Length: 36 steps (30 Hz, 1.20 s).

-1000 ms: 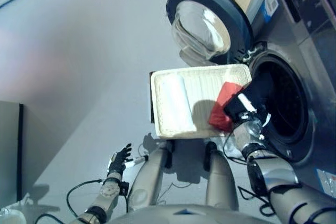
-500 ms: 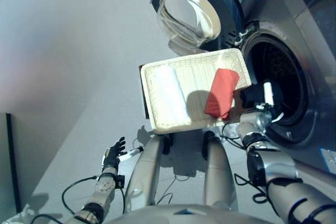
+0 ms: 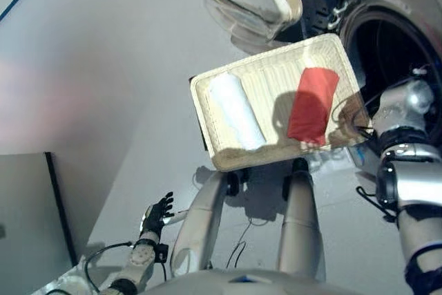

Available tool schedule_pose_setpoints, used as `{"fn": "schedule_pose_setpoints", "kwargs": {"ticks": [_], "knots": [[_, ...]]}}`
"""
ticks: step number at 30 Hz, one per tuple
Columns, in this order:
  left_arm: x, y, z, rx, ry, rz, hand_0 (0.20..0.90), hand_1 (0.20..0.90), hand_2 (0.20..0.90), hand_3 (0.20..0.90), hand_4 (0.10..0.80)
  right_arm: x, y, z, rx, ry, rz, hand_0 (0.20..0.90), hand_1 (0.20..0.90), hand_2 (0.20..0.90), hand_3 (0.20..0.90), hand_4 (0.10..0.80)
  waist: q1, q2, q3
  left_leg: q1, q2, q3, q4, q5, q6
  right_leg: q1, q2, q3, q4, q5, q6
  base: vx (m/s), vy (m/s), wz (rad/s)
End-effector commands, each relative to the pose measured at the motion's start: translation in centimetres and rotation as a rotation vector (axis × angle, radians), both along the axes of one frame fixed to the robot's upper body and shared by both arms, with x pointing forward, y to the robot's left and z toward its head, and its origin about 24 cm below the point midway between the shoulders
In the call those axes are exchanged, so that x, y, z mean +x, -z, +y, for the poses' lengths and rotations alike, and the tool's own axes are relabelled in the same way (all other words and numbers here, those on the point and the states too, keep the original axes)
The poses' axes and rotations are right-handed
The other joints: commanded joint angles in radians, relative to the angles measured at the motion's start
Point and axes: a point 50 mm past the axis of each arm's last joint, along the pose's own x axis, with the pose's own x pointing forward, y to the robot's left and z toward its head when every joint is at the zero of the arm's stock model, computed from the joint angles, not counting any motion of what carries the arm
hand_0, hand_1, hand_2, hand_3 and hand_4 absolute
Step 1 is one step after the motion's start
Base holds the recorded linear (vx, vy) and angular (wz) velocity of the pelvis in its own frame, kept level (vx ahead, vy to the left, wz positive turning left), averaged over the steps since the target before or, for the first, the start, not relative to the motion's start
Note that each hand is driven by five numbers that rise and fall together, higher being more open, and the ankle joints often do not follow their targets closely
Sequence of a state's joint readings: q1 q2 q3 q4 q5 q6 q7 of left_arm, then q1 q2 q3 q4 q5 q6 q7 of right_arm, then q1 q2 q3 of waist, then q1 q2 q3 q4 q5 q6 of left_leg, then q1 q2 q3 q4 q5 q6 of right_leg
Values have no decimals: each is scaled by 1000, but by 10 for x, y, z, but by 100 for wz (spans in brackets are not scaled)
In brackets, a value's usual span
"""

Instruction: Pick up the clothes and place them into the washing machine

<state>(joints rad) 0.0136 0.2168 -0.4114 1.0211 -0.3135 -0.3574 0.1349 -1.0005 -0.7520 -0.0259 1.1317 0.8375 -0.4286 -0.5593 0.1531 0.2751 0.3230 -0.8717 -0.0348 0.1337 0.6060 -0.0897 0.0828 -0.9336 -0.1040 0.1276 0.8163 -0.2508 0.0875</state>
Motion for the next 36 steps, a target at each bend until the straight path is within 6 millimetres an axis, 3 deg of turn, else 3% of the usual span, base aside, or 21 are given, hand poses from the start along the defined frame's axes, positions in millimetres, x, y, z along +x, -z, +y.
{"fn": "schedule_pose_setpoints", "kwargs": {"ticks": [1, 5, 6, 7, 13, 19, 25, 31, 36], "knots": [[-22, 3, 22, 39, -61, 32, 900, 900, 900, 900, 800, -45, -142, -8, -411, 159, -305, 200, 200, 200, 200, 300, -14, -6, -84, 29, -43, -19, 31, -111, -2, 44, 34, -76, -107, 74, -91, 0, 0, 0], [-21, 4, 20, 46, -66, 33, 900, 900, 900, 900, 800, -56, -146, -17, -437, 249, -271, 200, 200, 200, 200, 300, -24, 0, -93, 32, -49, -22, 27, -112, -5, 37, 38, -69, -94, 67, -98, 17, -4, -6], [-21, 4, 20, 45, -65, 33, 900, 900, 900, 900, 800, -56, -146, -17, -438, 250, -271, 345, 345, 345, 345, 404, -24, 0, -93, 32, -49, -22, 27, -112, -5, 37, 38, -68, -94, 67, -98, 24, 2, -4], [-22, 5, 18, 46, -60, 38, 900, 900, 900, 900, 800, -54, -135, -22, -408, 271, -222, 900, 900, 900, 900, 800, -26, 4, -100, 33, -50, -21, 21, -113, -6, 40, 39, -69, -98, 67, -99, 0, 0, 0], [-25, 9, 9, 24, -53, 66, 900, 900, 900, 900, 800, -39, -108, -22, -343, 215, -158, 900, 900, 900, 900, 800, -29, 13, -105, 53, -51, -18, -23, -99, -11, 50, 42, -65, -130, 85, -97, 0, 0, 0], [-28, 12, 9, 27, -74, 91, 900, 900, 900, 900, 800, -15, -64, -12, -240, 118, -55, 900, 900, 900, 900, 800, -25, 19, -111, 81, -53, -17, -80, -72, -23, 76, 36, -71, -173, 106, -94, 0, 0, 0], [-28, 14, 11, 34, -87, 114, 900, 900, 900, 900, 800, 5, -3, 1, -134, 9, 117, 900, 900, 900, 900, 800, -22, 4, -106, 105, -50, -30, -114, -51, -32, 118, 34, -84, -220, 126, -89, -11, -28, -1], [-22, 14, 12, 44, -76, 118, 900, 900, 900, 900, 800, 22, 69, 40, -7, -162, 265, 900, 900, 900, 900, 800, -20, -27, -89, 128, -44, -48, -158, -18, -40, 162, 31, -114, -280, 161, -84, -10, -55, 11], [-20, 13, 15, 54, -77, 117, 900, 900, 900, 900, 800, 20, 125, 64, 46, -258, 440, 900, 900, 900, 900, 800, -10, -58, -75, 158, -41, -56, -204, 39, -42, 214, 19, -151, -343, 210, -85, -34, -38, 11]]}}
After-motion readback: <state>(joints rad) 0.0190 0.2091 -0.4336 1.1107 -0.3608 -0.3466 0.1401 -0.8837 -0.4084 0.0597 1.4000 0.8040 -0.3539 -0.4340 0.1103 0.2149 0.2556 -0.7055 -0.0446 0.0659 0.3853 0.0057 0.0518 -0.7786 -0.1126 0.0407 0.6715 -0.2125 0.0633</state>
